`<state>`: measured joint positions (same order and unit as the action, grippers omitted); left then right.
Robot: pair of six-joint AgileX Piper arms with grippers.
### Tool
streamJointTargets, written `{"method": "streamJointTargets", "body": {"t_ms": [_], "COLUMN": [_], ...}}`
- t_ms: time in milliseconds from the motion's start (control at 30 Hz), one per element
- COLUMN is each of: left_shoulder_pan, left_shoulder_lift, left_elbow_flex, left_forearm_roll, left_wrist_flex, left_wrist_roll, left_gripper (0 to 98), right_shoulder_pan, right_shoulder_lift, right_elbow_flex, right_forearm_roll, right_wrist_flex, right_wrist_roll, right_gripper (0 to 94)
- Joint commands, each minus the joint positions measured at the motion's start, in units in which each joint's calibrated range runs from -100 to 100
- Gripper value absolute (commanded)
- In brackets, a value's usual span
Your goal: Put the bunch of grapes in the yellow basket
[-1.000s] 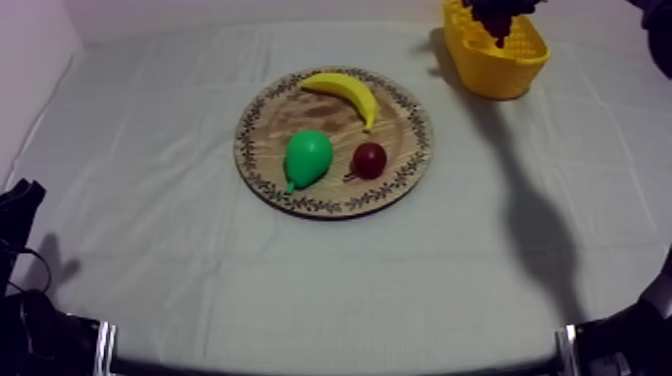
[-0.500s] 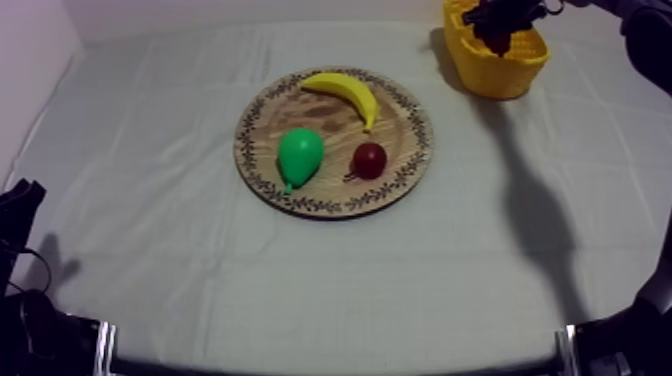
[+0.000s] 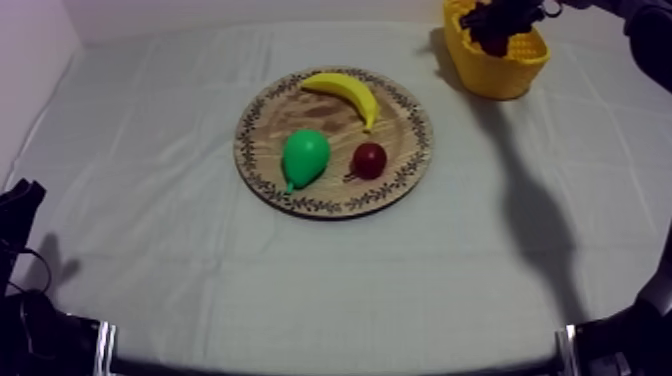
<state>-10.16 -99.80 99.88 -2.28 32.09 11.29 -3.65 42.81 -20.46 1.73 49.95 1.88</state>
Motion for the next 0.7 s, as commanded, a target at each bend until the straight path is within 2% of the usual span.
{"method": "streamJointTargets", "body": {"t_ms": [0, 100, 233, 667], "left_shoulder_pan": [0.0, 0.0, 0.0, 0.0], "left_shoulder_lift": [0.0, 0.0, 0.0, 0.0], "left_elbow_flex": [0.0, 0.0, 0.0, 0.0], "left_forearm_roll": [0.00, 0.00, 0.00, 0.00], "left_wrist_flex": [0.0, 0.0, 0.0, 0.0], "left_wrist_roll": [0.0, 0.0, 0.0, 0.0], "left_gripper": [0.1, 0.1, 0.1, 0.1], "right_shoulder_pan": [0.3, 0.7, 1.0, 1.2], "right_shoulder_lift": [-0.2, -0.7, -1.2, -6.6], "right_elbow_flex": [0.5, 0.9, 1.2, 8.4], "right_forearm_roll": [-0.6, -1.6, -1.9, -1.2], "right_wrist_flex": [-0.1, -0.2, -0.3, -3.1], "right_wrist_roll": [1.1, 2.3, 2.9, 2.9], "right_gripper": [67.6, 76.5, 80.5, 77.2]}}
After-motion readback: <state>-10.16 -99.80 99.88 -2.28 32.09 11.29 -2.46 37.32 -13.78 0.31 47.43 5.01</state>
